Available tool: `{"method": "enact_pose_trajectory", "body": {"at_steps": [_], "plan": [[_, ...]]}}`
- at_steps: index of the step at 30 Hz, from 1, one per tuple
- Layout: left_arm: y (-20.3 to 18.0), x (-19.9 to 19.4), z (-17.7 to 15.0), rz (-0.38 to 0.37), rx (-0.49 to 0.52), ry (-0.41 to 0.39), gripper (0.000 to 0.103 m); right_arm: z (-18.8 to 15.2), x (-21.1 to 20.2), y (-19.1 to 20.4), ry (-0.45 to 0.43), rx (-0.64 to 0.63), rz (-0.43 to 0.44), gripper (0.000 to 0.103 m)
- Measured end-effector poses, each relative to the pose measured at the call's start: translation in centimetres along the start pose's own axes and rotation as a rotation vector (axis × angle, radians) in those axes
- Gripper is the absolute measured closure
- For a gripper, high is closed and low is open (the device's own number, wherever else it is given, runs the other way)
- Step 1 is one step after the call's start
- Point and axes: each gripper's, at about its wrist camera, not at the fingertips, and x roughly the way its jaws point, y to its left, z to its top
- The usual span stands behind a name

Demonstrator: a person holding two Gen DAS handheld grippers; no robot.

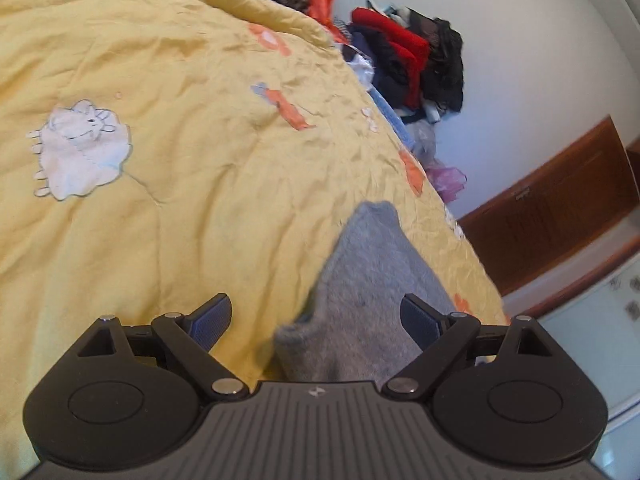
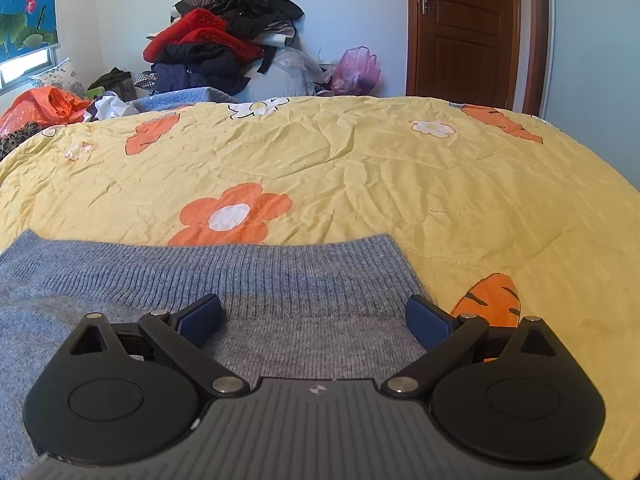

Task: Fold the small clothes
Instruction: 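Grasp the folded grey sweater with both tools and lift it toward the navy sweater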

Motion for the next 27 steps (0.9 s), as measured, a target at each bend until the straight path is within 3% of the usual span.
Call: {"method": "enact_pose_trajectory", "body": {"at_steps": [4,6,7,9,13,15,21,27], "plan": [[-1.2,1.7,-0.2,-0.028,0.024,0.016,0.011,0.3,-0.4,0.1,0.011,-0.014,0.019,0.004],[-1.7,2.1,-0.4,0.002,0.053,-0.015,0.012,0.8,-2.0,0.4,-0.012,-0.002,0.027,0.005],[-2.1,2.2,-0.4,0.021,0.057,-0.019,0.013,1.1,-3.1,0.6,-0.038,0.018,0.053,0.005],[-2.4,2.5,-0.5,0.041,0.055,-0.011,0.027,2.0,-5.4,1.3,-0.074,0.036,0.140,0.003],[-2.5,2.7,-0.7,0.043,0.044,0.014,0.032,4.3,-8.7,4.8,-0.091,-0.069,0.274,0.003],[-2.1,2.5,-0.8,0.036,0.004,0.015,0.039,5.4,-9.6,6.4,-0.092,-0.097,0.335,0.003],[-2.0,1.9,-0.9,0.033,-0.019,0.037,0.038,7.4,-10.9,10.6,-0.049,-0.061,0.507,0.003],[-1.9,2.1,-1.1,0.015,0.022,0.014,0.038,7.0,-11.6,13.5,-0.018,-0.126,0.547,0.003]]}}
